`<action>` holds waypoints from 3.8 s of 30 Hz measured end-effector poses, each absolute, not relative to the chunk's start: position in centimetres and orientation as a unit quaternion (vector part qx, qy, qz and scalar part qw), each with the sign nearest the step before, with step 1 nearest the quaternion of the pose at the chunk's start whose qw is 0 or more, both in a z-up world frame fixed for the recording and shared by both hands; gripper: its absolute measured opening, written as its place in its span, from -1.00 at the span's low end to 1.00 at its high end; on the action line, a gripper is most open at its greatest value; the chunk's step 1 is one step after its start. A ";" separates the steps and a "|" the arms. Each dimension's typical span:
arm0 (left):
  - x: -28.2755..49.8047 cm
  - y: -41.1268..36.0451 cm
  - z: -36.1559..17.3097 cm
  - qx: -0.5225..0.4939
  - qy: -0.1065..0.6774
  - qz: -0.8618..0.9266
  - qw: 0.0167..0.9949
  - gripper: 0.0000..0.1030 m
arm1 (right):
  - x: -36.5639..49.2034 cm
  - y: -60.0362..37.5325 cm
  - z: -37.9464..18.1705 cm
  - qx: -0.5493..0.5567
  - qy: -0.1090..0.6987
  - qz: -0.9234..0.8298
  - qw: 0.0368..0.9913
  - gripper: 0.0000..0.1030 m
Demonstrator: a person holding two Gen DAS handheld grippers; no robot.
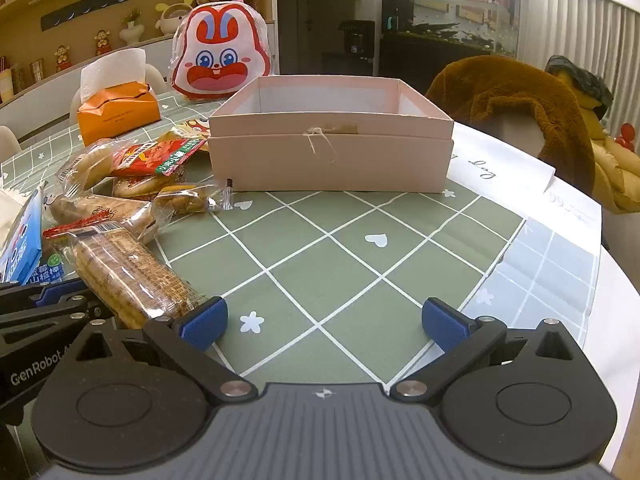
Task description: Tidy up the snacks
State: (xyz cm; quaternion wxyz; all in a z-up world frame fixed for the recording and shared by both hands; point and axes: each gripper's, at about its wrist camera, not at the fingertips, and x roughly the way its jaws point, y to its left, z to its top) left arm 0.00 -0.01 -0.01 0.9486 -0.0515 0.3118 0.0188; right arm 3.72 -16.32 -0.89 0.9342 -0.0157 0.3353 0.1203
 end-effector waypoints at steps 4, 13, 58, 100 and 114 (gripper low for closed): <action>0.0 0.0 0.0 -0.050 0.312 0.019 0.949 -0.60 | 3.7 -16.3 -0.9 -0.016 0.336 0.120 0.934 1.00; 0.0 -0.1 0.0 -0.051 0.312 0.019 0.949 -0.60 | 3.8 -16.3 -0.9 -0.015 0.335 0.121 0.934 1.00; 0.0 0.0 0.0 -0.051 0.312 0.019 0.949 -0.60 | 3.7 -16.4 -0.9 -0.015 0.335 0.121 0.934 1.00; 0.0 0.1 0.7 -0.042 0.340 0.005 0.939 -0.60 | 4.1 -16.7 -0.6 -0.025 0.354 0.138 0.925 1.00; 1.7 5.9 6.3 -0.168 0.439 -0.012 0.883 -0.60 | 4.8 -17.7 0.8 -0.080 0.459 0.201 0.862 1.00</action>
